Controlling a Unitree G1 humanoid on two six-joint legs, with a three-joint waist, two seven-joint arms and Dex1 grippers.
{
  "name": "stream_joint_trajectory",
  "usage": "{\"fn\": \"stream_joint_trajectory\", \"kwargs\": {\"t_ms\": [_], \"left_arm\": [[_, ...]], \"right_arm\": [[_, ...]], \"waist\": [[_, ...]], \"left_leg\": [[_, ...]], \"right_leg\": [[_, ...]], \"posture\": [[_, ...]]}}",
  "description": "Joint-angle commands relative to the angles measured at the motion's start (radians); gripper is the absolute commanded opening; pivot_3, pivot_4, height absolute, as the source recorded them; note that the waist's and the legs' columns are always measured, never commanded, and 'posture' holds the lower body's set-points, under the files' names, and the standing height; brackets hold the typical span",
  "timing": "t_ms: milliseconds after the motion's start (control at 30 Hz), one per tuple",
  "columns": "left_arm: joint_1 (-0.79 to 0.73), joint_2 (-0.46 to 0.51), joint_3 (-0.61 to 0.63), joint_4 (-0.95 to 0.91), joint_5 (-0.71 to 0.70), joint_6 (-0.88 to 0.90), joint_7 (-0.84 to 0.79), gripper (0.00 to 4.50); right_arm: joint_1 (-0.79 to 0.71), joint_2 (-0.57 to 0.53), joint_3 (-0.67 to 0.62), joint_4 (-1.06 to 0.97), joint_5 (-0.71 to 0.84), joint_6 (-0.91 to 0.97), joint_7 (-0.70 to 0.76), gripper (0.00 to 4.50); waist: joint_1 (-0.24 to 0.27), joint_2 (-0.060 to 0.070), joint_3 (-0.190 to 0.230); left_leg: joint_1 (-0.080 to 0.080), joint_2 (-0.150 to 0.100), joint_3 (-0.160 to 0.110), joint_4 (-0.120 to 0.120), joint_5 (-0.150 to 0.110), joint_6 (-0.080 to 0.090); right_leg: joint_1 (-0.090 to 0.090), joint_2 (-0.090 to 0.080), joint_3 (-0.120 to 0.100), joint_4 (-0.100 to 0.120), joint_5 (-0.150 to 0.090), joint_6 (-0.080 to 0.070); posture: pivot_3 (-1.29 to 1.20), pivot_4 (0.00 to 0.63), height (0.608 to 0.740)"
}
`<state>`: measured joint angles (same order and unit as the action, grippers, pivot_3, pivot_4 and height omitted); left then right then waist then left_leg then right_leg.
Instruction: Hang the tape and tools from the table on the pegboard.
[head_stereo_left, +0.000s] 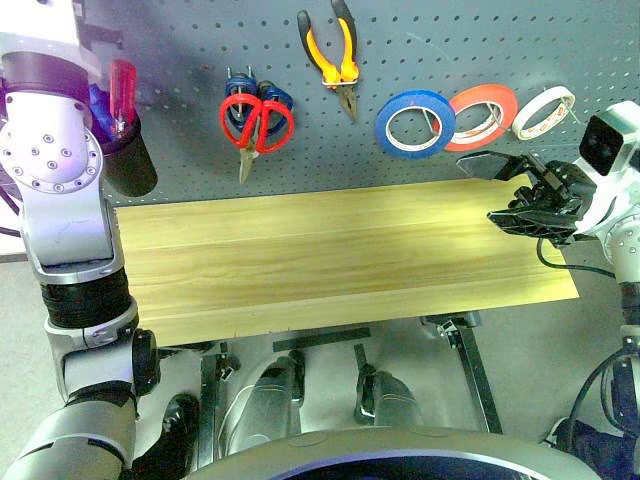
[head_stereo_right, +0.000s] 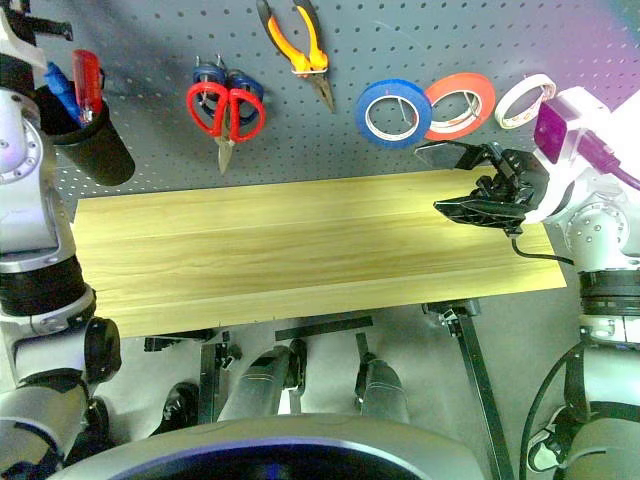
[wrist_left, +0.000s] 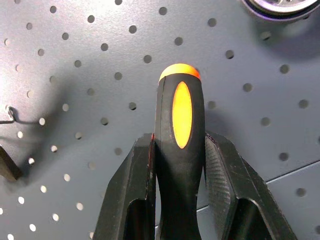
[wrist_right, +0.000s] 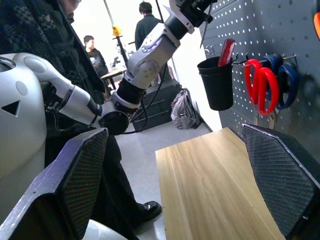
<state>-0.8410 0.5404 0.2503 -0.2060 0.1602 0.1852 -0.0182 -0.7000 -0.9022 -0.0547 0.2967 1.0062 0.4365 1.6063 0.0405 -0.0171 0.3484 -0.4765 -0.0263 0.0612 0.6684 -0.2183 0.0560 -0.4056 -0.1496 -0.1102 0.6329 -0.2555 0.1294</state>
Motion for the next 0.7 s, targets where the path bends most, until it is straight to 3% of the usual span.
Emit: {"fn": "stream_joint_trajectory", "kwargs": {"t_ms": [33, 467, 700], "left_arm": [[-0.001, 0.022, 0.032, 0.004, -0.009, -0.062, 0.008, 0.97], [0.112, -0.025, 0.024, 0.143, -0.005, -0.223, 0.07, 0.97], [0.159, -0.055, 0.025, 0.124, -0.013, -0.237, 0.087, 0.97]], "right_arm": [[0.011, -0.031, -0.023, -0.038, 0.027, -0.008, 0.008, 4.5], [0.009, -0.062, -0.026, -0.052, 0.026, 0.019, 0.008, 4.5], [-0.004, -0.077, -0.023, -0.042, 0.025, 0.025, 0.008, 4.5]], "waist": [[0.0, 0.0, 0.0], [-0.002, 0.0, -0.001], [-0.002, 0.0, -0.001]], "left_leg": [[0.0, 0.0, 0.0, 0.0, 0.0, 0.0], [0.0, 0.0, -0.001, 0.003, 0.0, 0.0], [0.0, 0.0, -0.002, 0.011, 0.0, 0.001]], "right_leg": [[0.0, 0.0, 0.0, 0.0, 0.0, 0.0], [0.001, 0.0, 0.0, 0.001, 0.0, 0.0], [0.002, -0.001, 0.0, 0.005, 0.0, 0.0]], "posture": [[0.01, 0.225, 0.74], [-0.01, 0.251, 0.74], [-0.01, 0.262, 0.74]]}}
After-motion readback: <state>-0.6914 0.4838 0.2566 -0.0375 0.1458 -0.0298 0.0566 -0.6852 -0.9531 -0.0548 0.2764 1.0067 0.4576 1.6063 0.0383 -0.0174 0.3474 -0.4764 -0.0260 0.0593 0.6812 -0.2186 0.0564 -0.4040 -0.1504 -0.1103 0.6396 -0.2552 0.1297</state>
